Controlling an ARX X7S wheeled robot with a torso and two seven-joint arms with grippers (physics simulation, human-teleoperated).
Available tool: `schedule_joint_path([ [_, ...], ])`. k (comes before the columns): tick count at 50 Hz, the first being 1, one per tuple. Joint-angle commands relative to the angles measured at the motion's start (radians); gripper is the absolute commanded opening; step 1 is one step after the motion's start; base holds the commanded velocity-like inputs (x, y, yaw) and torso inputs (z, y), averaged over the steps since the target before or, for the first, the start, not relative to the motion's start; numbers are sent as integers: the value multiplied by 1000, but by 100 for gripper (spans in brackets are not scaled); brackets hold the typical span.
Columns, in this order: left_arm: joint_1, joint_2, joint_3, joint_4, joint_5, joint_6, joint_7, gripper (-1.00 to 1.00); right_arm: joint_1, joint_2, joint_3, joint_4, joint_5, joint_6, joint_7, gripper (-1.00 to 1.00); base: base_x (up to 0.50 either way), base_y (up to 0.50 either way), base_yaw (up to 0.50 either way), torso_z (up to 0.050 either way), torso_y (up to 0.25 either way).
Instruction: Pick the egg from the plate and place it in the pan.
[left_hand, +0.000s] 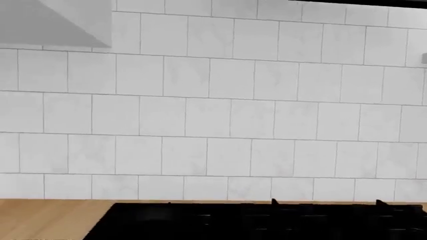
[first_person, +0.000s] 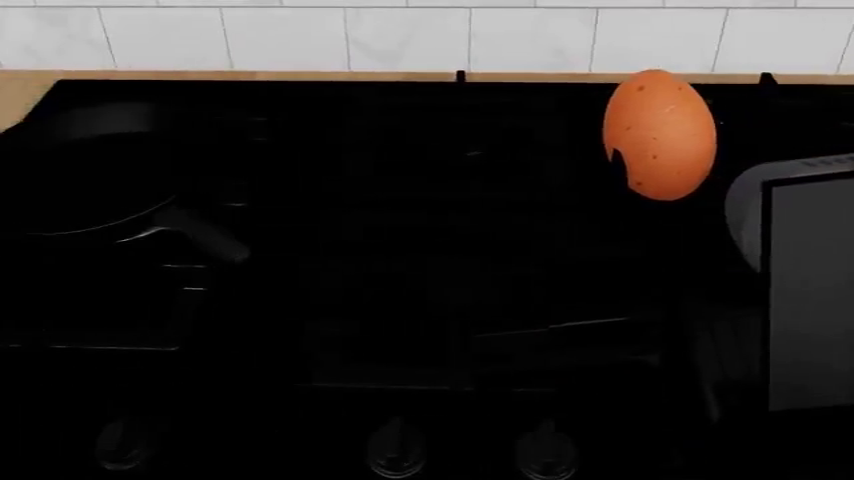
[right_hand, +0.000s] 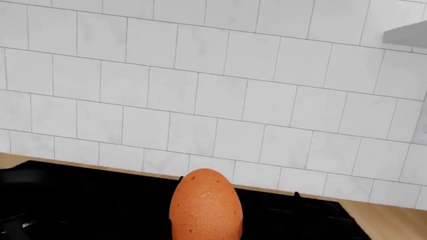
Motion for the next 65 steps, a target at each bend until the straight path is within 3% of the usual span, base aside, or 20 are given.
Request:
schedule_joint_path([
  [1,2,-56,44,0,29,44,0,100,-15,-6,7,-2,-21,4,-1,-100,0,500,0,0,0],
  [15,3,-82,49,0,34,74,0,100,-21,-9,15,-5,-27,2,-3,-100,0,500,0,0,0],
  [36,11,-56,33,0,26,48,0,100,-42,-18,22,-5,-37,-11,-3,-100,0,499,0,0,0],
  [54,7,-53,39,0,26,52,0,100,-37,-29,43,-19,-40,-21,-23,-100,0,15,0,0,0],
  [65,10,-42,24,0,19,35,0,100,-40,-36,46,-27,-54,-11,-25,-100,358,0,0,0,1],
])
